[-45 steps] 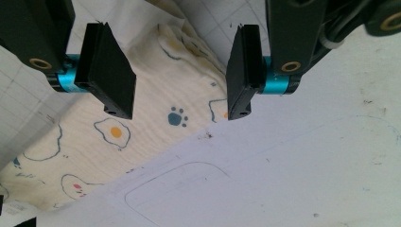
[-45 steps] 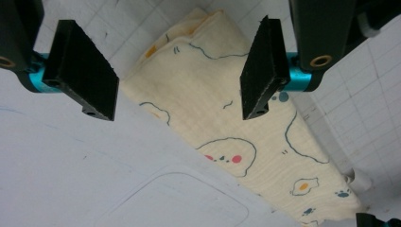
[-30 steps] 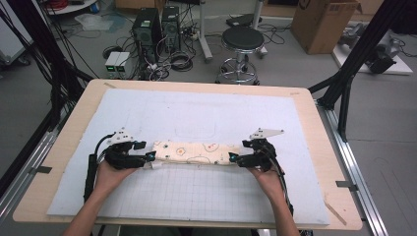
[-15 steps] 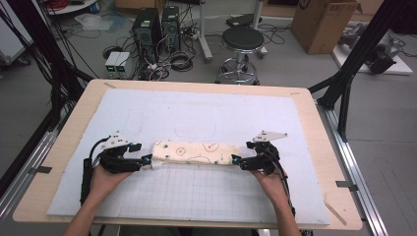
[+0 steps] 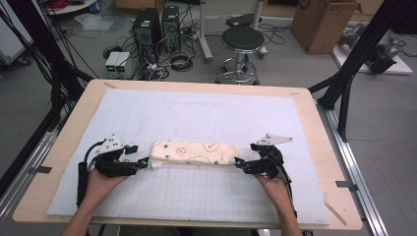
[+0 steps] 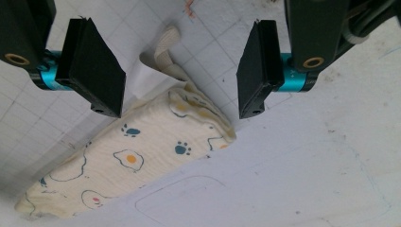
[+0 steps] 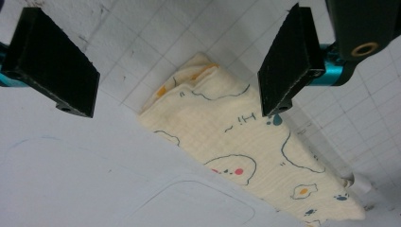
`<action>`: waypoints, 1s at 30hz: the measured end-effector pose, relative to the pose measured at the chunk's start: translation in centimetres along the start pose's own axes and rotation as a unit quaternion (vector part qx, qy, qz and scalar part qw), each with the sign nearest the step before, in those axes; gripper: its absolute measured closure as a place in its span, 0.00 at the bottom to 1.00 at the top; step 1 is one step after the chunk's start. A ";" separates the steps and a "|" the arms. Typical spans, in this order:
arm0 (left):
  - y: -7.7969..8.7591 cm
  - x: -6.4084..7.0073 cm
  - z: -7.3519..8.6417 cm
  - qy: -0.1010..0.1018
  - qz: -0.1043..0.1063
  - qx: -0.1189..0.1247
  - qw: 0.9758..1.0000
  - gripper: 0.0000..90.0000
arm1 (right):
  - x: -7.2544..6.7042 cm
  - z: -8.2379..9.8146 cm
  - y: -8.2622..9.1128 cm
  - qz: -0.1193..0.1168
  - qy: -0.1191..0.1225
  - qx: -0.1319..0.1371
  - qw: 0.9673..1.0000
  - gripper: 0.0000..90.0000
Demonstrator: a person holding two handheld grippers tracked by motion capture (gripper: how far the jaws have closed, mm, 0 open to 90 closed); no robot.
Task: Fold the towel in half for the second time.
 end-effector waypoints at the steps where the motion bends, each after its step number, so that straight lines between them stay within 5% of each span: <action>1: 0.1 0.0 0.1 -0.002 -0.001 0.000 1.000 0.37 | 0.0 0.1 0.2 0.001 0.002 0.003 1.000 0.14; 30: 3.4 1.0 2.2 -0.011 -0.014 0.012 1.000 0.32 | -1.3 2.4 3.5 0.019 0.013 0.009 1.000 0.14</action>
Point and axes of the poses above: each handheld gripper's, and its own axes: y roughly backward along the jaws, z roughly out of its underside, x roughly to its right, the point moved 4 cm from there along -y, roughly forward along the jaws, and after that the axes turned 12 degrees about y, right-handed, at the moved point
